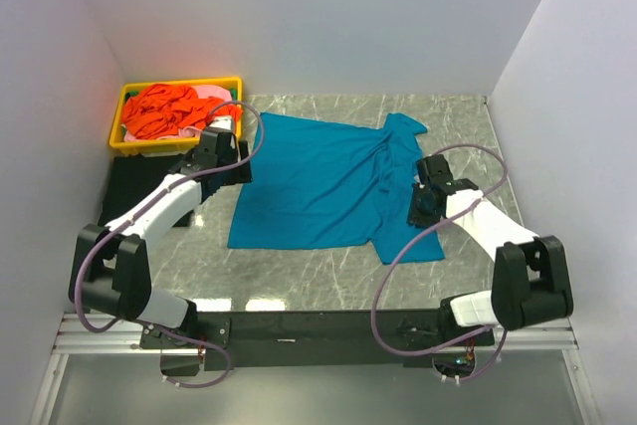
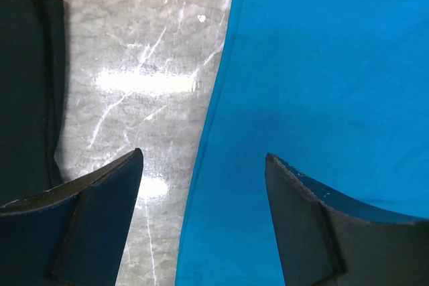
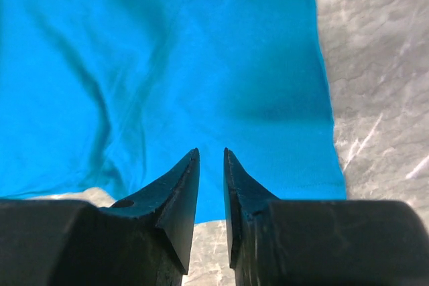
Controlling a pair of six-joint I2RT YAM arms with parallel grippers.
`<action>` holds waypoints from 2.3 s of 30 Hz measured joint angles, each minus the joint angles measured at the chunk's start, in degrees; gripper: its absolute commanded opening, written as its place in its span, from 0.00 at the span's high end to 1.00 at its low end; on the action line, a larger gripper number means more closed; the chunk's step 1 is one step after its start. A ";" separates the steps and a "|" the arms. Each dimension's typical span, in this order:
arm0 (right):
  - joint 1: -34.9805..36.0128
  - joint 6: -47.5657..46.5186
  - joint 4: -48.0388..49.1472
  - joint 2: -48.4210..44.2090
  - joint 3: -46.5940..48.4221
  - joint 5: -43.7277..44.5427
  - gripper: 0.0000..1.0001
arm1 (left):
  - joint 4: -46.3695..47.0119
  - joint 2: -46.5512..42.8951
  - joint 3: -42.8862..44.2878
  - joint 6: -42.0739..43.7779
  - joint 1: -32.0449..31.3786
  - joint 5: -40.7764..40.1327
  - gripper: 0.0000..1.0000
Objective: Fold and stack the t-shirts
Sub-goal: Flatten the tshirt out, then fold the tshirt
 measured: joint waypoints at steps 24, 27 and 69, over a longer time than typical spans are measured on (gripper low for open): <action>2.45 7.52 -4.00 3.76 -4.90 3.39 0.72 | -0.02 -0.68 -0.44 0.42 0.00 -0.79 0.21; 2.78 8.68 -7.23 1.29 -6.75 2.16 0.73 | -0.02 -0.68 -0.46 0.42 0.00 -0.83 0.21; -17.27 0.61 13.18 14.19 13.75 -11.30 0.60 | -5.09 -3.08 -17.29 -16.72 -10.45 -1.75 0.16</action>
